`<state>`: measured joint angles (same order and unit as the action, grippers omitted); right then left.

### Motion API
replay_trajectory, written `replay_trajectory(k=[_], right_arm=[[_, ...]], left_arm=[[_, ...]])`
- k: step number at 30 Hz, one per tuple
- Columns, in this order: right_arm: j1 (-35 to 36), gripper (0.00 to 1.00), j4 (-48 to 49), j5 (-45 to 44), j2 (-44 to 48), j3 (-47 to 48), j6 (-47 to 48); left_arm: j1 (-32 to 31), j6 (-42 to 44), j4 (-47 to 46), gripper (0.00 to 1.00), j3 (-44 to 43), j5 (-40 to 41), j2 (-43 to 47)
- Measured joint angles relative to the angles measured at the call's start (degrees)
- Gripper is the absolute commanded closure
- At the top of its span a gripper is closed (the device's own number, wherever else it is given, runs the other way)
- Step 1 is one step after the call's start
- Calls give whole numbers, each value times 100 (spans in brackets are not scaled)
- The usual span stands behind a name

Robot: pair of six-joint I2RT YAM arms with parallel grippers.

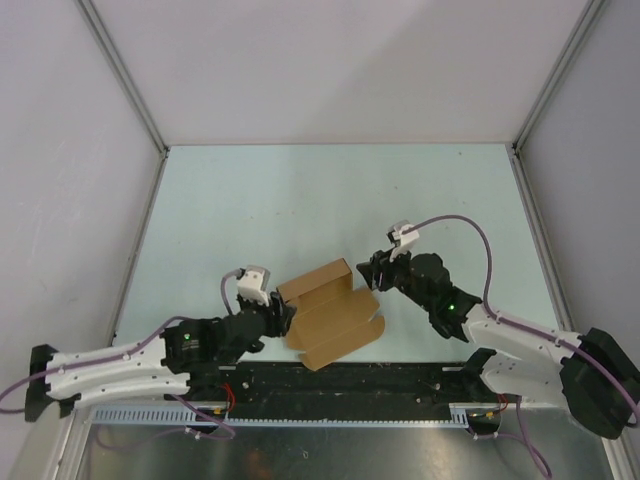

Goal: Fold the paper box

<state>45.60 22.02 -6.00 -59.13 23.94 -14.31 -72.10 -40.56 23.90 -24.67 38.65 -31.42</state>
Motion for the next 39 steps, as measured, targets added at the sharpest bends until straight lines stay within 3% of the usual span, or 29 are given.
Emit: replay_trajectory(k=[2, 9, 24, 39], right_arm=[[-79, 50, -17, 192, -155, 118, 9], [-341, 49, -2, 892, -675, 636, 153], [-761, 51, 361, 1773, -1364, 855, 205], [-758, 52, 398, 1985, -1469, 887, 256]], left_arm=[[-380, -402, 369, 35, -22, 232, -157], [-1427, -1967, 1687, 28, -326, 890, -866], [-1681, -3829, 2326, 13, -435, 2326, -2365], [-1843, -5108, 2061, 14, -219, 3112, -3434]])
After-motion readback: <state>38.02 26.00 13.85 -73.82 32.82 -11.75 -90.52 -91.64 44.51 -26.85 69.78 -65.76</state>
